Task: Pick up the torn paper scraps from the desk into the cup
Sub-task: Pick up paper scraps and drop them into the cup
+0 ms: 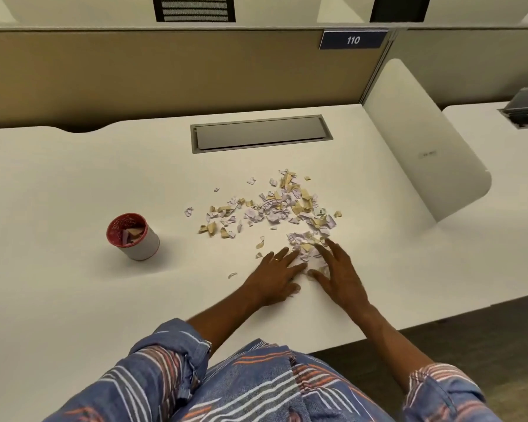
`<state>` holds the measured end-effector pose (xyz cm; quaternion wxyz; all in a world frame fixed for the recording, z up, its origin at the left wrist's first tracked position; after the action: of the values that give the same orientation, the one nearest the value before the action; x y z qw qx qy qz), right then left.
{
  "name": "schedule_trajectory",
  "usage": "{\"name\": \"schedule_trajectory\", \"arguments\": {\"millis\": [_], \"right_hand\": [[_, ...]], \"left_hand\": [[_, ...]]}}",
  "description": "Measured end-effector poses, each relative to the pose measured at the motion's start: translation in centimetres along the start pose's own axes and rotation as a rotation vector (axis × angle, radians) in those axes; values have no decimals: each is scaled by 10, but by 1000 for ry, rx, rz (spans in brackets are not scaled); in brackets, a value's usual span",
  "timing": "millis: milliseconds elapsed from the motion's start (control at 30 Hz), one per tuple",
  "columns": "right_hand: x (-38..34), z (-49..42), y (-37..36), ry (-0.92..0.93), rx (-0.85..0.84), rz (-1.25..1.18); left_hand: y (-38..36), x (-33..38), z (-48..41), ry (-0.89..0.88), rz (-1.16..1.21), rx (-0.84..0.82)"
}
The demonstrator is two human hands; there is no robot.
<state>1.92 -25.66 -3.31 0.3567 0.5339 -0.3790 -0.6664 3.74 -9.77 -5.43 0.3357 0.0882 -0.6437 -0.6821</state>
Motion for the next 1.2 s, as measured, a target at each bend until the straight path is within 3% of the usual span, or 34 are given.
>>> {"name": "schedule_trajectory", "arguments": {"millis": [100, 233, 467, 633, 1000, 1100, 1200], "right_hand": [[0, -15, -8, 40, -136, 58], [-22, -24, -20, 162, -183, 81], [-44, -15, -30, 271, -70, 173], [-46, -22, -28, 265, -94, 221], [-55, -31, -24, 265, -52, 125], [-60, -34, -21, 172, -35, 17], [-61, -37, -21, -32, -38, -178]], "left_hand": [[4, 1, 6, -46, -2, 43], [12, -7, 21, -21, 46, 134], [22, -22, 28, 75, 149, 197], [24, -38, 38, 188, 252, 218], [34, -81, 118, 580, 744, 833], [44, -88, 144, 646, 827, 986], [65, -100, 173, 699, 807, 1148]]}}
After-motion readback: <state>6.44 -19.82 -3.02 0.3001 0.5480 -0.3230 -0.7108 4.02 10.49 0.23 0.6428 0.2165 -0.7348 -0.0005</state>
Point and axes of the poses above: each hand's wrist, its own z-axis away from the middle knuckle, its own y-axis out of the back of the hand, x = y × z, the point moved 7 cm from there along -z, towards the middle knuckle, and after that the axes turned 13 degrees about -y, right-handed, at the moved point
